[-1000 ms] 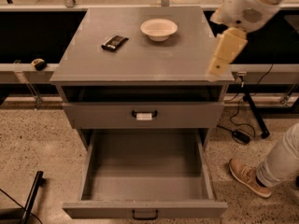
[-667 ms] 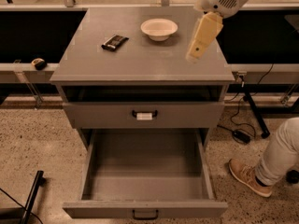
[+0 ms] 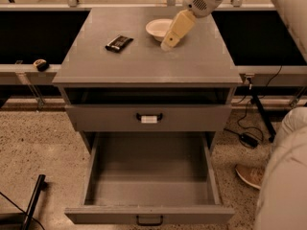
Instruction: Place rxbar chocolate into middle drawer
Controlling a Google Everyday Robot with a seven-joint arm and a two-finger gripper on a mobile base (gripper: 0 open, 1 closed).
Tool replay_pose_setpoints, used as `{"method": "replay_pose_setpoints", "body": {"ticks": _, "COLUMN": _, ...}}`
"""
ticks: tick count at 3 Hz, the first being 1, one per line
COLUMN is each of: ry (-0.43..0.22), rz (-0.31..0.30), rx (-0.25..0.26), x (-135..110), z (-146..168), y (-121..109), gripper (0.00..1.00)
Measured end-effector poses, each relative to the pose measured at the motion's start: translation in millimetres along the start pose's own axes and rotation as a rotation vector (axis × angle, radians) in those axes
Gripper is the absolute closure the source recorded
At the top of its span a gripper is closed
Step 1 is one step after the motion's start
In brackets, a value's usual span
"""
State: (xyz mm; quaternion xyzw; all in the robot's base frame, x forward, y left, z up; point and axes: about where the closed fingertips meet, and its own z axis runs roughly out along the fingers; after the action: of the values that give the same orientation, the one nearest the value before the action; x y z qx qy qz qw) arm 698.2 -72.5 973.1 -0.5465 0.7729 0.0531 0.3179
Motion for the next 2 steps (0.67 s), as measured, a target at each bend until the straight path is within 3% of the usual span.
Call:
{"method": "replay_pose_setpoints", "body": {"ticks": 1, "ry": -0.051, "rz": 0.092, "rx": 0.02, "x": -17, "z": 43, "y": -14, "gripper": 0.0}}
{"method": "replay_pose_setpoints", "body": {"ticks": 2, "ry": -0.134, "rz": 0.095, "rx": -0.013, "x": -42, "z": 91, "y": -14, "gripper": 0.0}}
